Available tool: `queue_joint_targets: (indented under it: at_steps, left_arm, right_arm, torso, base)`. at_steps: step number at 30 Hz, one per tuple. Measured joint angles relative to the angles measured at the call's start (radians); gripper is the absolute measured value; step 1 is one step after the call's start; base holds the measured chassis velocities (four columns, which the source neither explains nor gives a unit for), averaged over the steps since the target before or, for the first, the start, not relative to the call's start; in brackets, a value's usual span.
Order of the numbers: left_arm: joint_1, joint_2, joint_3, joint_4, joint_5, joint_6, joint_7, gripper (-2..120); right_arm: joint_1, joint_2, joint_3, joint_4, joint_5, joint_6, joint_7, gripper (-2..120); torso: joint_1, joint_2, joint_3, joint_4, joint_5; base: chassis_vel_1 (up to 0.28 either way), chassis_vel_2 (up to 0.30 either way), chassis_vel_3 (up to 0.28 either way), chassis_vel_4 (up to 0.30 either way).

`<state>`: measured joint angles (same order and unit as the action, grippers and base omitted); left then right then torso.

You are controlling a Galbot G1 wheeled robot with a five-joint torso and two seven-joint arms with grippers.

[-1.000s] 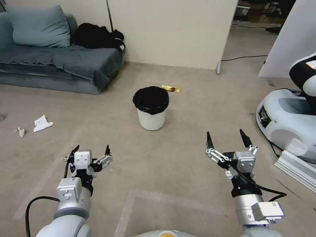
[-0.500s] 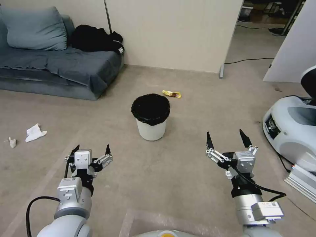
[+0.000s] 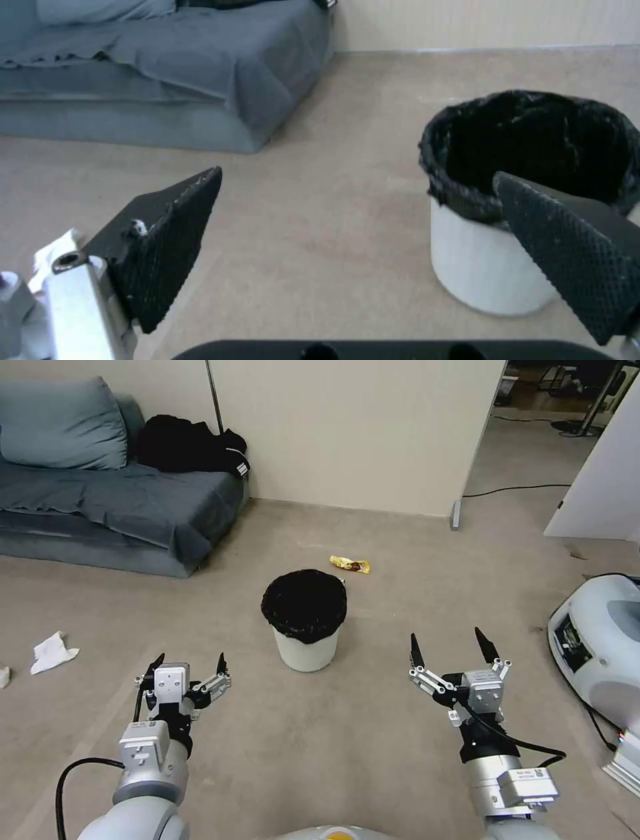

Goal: Pick up the trash bin, then pick up the garbage from the floor and place it into the trash bin.

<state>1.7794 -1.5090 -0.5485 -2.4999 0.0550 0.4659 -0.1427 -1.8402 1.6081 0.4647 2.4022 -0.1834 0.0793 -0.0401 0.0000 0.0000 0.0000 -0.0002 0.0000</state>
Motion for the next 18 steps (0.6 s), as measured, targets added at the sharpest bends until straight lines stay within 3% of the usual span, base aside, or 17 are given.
queue_joint_targets:
  at_steps: [18]
  left_arm:
    - [0.002, 0.012, 0.013, 0.000, 0.009, 0.000, 0.002, 99]
  right_arm:
    - [-0.002, 0.000, 0.001, -0.001, -0.005, 0.000, -0.001, 100]
  torso:
    - [0.000, 0.000, 0.000, 0.0002, -0.0001]
  base:
    - [-0.194, 0.204, 0.192, -0.199]
